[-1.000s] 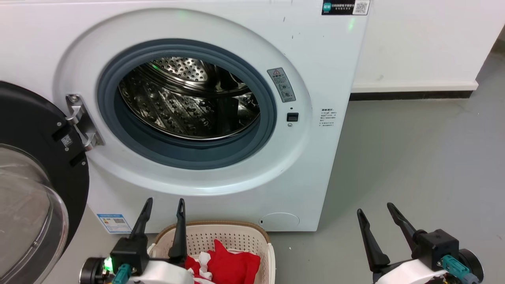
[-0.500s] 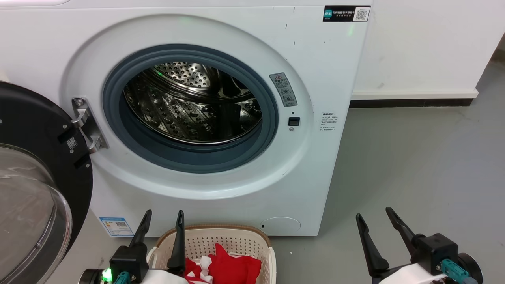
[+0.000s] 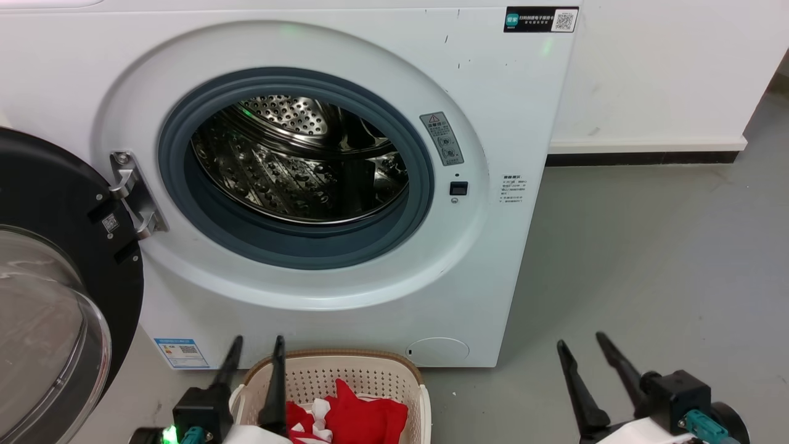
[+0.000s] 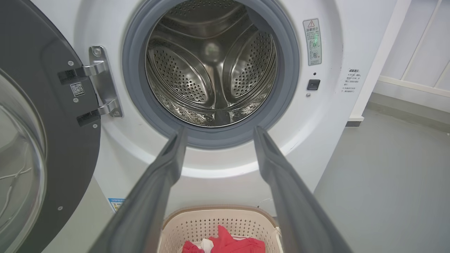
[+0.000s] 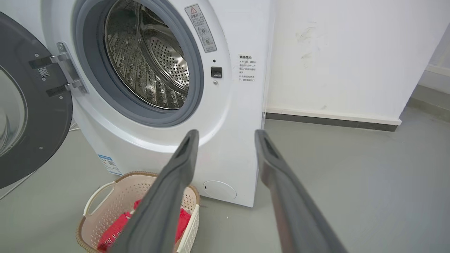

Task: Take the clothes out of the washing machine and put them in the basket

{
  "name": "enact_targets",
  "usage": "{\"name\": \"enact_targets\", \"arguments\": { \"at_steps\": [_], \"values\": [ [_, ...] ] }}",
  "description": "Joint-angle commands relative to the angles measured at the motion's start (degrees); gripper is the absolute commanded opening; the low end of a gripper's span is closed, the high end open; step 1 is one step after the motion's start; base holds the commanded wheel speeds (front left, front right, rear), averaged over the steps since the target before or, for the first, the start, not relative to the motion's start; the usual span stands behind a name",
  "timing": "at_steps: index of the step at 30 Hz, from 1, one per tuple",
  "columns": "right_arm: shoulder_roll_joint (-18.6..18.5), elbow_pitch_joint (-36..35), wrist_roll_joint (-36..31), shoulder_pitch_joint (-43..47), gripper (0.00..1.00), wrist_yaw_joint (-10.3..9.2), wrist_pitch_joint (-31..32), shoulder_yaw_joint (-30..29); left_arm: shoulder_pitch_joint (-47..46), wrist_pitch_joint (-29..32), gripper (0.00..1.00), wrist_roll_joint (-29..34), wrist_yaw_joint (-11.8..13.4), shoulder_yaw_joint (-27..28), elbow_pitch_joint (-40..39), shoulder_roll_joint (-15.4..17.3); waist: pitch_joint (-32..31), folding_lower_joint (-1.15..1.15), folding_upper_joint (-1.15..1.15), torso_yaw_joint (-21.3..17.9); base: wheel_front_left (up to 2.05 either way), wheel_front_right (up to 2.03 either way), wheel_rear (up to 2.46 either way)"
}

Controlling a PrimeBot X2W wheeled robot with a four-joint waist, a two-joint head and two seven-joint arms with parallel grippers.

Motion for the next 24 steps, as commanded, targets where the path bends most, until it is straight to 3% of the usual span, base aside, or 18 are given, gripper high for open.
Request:
{"name": "enact_targets", "arguments": {
  "at_steps": [1, 9, 24],
  "values": [
    [0.00, -0.02, 0.43, 0.24, 0.00, 0.00, -0.12, 0.14, -0.12, 0.12, 0.00, -0.43, -0.08, 0.18, 0.31, -0.03, 0.02, 0.00, 0.00, -0.01, 0.00, 0.00, 0.00],
    [-0.77, 1.56, 12.40, -1.46, 0.00, 0.00, 0.24, -0.65, -1.88, 2.40, 0.00, -11.17, -1.06, 1.87, 1.84, -0.15, 0.36, 0.00, 0.00, -0.10, 0.00, 0.00, 0.00],
    [-1.64, 4.58, 28.86, -4.38, 0.00, -0.01, 0.94, -1.86, -3.91, 5.06, 0.00, -26.37, -2.50, 3.79, 3.43, -0.33, 0.91, 0.00, 0.00, -0.28, 0.00, 0.00, 0.00]
  ]
}}
